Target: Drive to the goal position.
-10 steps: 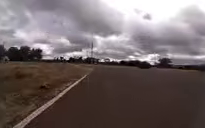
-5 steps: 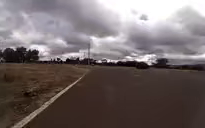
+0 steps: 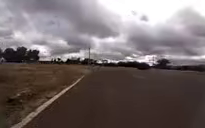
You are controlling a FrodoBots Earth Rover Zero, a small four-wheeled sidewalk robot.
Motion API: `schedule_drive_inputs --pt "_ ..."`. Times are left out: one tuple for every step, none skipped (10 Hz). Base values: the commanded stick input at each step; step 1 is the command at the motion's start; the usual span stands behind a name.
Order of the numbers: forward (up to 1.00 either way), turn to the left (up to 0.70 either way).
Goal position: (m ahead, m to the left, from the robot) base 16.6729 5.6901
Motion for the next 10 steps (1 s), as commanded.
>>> schedule_drive_inputs --pt "0.85 0.04" --pt "0.85 0.04" --pt "0.85 0.04" --pt "0.85 0.04" --pt "0.85 0.04" --pt "0.85 0.04" --pt "0.85 0.04" --pt "0.85 0.04" --pt "0.85 0.04" --pt "0.85 0.04"
